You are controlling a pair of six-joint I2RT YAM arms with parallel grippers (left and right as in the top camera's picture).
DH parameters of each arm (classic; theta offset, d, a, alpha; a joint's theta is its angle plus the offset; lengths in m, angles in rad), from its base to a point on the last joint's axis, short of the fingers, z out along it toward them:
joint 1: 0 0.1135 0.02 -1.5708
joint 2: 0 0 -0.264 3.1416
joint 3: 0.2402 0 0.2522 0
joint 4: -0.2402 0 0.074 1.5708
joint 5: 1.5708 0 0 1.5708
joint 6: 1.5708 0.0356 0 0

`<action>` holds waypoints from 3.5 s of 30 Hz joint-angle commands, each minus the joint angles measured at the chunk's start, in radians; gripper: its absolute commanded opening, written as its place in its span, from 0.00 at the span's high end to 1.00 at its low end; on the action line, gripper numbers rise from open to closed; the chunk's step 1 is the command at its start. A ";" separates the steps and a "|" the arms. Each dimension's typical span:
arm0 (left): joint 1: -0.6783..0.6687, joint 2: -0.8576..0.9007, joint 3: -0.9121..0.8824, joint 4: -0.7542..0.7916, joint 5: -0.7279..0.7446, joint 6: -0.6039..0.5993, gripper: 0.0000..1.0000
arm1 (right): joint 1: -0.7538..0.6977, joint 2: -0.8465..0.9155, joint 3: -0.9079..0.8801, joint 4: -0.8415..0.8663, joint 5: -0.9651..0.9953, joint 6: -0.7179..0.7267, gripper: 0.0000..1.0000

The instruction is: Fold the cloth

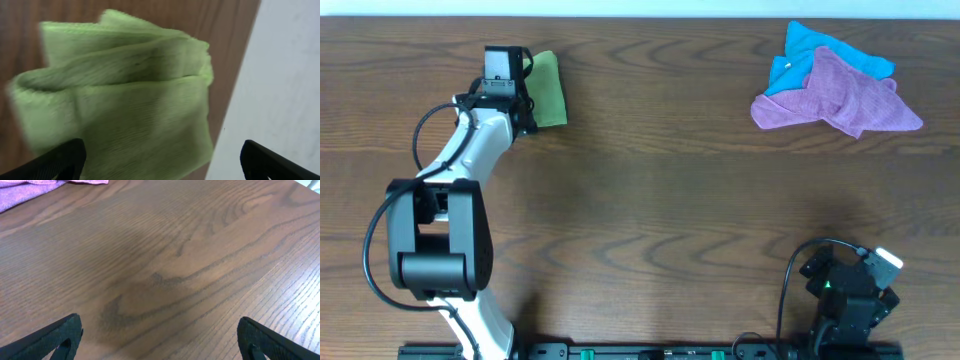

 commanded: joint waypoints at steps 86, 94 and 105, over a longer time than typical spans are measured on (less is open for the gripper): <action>0.071 -1.940 -1.089 -0.739 0.187 1.687 0.05 | 0.004 -0.001 -0.001 -0.001 0.010 -0.012 0.01; 0.071 -1.940 -1.089 -0.739 0.187 1.687 0.05 | 0.004 -0.001 -0.001 -0.001 0.010 -0.012 0.01; 0.071 -1.940 -1.089 -0.739 0.187 1.687 0.05 | 0.004 -0.001 -0.001 -0.001 0.011 -0.012 0.01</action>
